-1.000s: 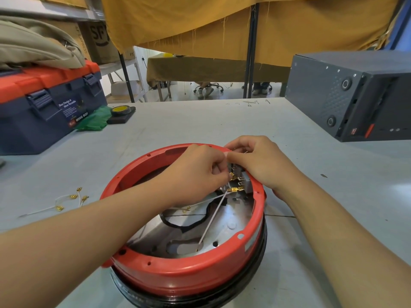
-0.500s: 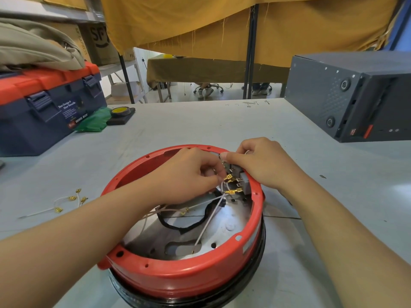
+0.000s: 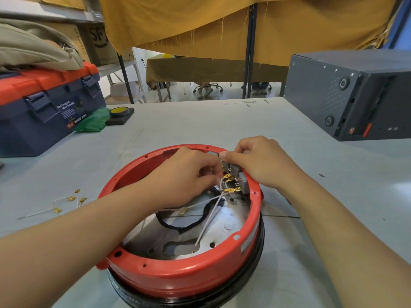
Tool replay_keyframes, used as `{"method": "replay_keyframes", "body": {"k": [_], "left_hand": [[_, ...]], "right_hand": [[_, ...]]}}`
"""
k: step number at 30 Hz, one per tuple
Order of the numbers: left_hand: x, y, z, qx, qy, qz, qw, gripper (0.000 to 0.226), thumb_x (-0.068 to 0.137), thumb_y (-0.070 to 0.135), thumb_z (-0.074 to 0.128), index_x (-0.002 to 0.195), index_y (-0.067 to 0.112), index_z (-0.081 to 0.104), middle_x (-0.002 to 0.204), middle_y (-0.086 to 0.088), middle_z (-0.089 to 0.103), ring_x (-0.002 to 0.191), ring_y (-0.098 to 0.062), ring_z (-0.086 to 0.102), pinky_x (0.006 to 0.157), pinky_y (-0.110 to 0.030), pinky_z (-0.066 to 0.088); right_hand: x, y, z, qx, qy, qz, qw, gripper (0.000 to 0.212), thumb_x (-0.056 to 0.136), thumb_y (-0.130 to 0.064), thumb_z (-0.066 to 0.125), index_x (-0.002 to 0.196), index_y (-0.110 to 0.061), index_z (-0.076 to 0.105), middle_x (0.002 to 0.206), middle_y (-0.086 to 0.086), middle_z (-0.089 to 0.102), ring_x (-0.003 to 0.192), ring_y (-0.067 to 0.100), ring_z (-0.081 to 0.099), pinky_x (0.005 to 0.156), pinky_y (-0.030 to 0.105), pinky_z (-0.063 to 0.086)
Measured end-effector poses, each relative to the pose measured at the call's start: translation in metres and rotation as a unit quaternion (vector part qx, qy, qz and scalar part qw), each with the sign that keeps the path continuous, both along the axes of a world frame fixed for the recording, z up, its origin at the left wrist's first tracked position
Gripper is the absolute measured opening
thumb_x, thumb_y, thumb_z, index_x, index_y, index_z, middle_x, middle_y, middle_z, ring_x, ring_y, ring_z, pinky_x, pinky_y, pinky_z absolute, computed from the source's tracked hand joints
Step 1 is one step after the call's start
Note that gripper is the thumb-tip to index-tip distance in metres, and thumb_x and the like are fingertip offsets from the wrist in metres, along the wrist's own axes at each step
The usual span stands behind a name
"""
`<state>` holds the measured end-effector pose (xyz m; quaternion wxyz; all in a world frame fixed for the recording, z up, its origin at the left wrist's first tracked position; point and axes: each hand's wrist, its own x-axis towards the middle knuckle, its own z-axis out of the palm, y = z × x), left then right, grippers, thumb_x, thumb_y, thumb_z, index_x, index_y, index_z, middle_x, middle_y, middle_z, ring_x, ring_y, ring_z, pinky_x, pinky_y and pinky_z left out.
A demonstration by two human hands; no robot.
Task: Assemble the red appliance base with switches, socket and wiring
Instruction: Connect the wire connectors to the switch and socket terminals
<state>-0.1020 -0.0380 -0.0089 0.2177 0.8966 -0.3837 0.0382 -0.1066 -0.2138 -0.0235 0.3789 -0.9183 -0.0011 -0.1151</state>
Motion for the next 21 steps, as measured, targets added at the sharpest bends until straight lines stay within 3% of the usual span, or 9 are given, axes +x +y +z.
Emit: {"method": "replay_keyframes", "body": {"k": [4,17,21], "left_hand": [[-0.0008,-0.0012,-0.0006,0.010,-0.003,0.005,1.000,0.007,0.086,0.021,0.063,0.081,0.024,0.066,0.071,0.003,0.064,0.068,-0.009,0.057,0.065,-0.024,0.042],[-0.0001,-0.0029,0.0002,-0.022,0.025,0.009,0.999,0.008,0.083,0.013,0.064,0.081,0.018,0.070,0.064,0.005,0.064,0.065,-0.008,0.056,0.058,-0.013,0.039],[0.0006,-0.0016,0.0017,-0.034,0.035,0.008,0.999,0.011,0.084,0.013,0.064,0.087,0.019,0.073,0.069,0.006,0.067,0.068,-0.005,0.058,0.061,-0.013,0.042]], "right_hand": [[0.0001,-0.0002,-0.0004,-0.003,-0.003,0.002,1.000,0.039,0.081,-0.050,0.066,0.069,-0.013,0.065,0.058,-0.003,0.058,0.058,0.011,0.051,0.052,0.026,0.035],[-0.0011,0.0011,0.0000,0.015,-0.001,0.005,1.000,0.039,0.081,-0.048,0.066,0.074,-0.010,0.066,0.063,0.001,0.062,0.065,0.017,0.057,0.062,0.031,0.044],[-0.0015,0.0009,0.0008,0.008,0.001,0.006,1.000,0.038,0.082,-0.048,0.065,0.074,-0.011,0.066,0.062,0.001,0.062,0.064,0.015,0.056,0.058,0.028,0.042]]}}
